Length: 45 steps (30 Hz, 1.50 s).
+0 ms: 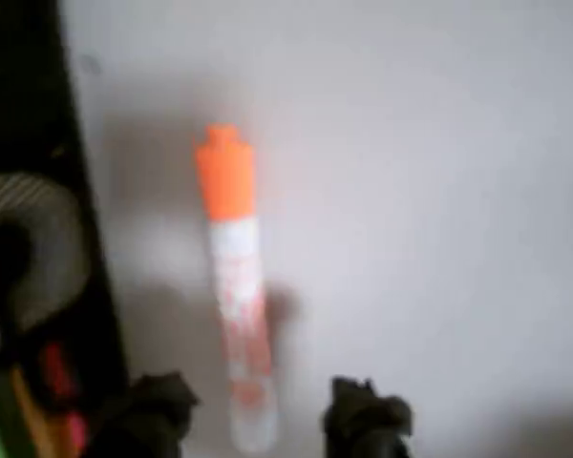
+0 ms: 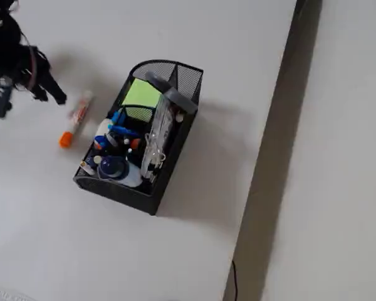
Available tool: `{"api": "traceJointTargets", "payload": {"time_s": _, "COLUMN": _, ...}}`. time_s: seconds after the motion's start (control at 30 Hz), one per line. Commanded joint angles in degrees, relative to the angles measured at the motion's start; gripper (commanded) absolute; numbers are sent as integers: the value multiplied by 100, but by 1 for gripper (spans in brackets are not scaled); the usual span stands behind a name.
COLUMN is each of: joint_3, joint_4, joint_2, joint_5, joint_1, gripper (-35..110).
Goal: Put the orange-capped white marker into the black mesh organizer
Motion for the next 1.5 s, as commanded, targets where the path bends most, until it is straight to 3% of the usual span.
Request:
{"api": "traceJointTargets", "payload": {"time_s": 0.0, "joint_3": -1239, "joint_4": 53, "joint_2": -1406, "joint_5": 255, "joint_1": 97, "gripper": 20}}
{"api": "traceJointTargets", "payload": {"time_s": 0.33, "joint_3": -1960, "joint_4": -132, "joint_2": -2637, "joint_5": 299, "joint_1": 9, "gripper": 18}}
{"api": "traceJointTargets", "payload": {"time_s": 0.53, "joint_3": -2118, "joint_4": -167, "joint_2": -2997, "joint_5": 246, "joint_1": -114, "gripper": 1}}
{"api": "traceJointTargets", "payload": {"time_s": 0.67, "joint_3": -2118, "joint_4": -141, "joint_2": -2997, "joint_5": 26, "joint_1": -114, "gripper": 0}}
{"api": "traceJointTargets", "payload": {"time_s": 1.03, "joint_3": -2118, "joint_4": 431, "joint_2": 53, "joint_5": -1986, "joint_1": -141, "gripper": 0}}
{"api": "traceJointTargets", "payload": {"time_s": 1.27, "joint_3": -2118, "joint_4": -703, "joint_2": 1573, "joint_5": -3208, "joint_1": -70, "gripper": 0}}
{"api": "traceJointTargets", "payload": {"time_s": 1.47, "joint_3": -2048, "joint_4": -2883, "joint_2": 1318, "joint_5": -3885, "joint_1": 378, "gripper": 0}}
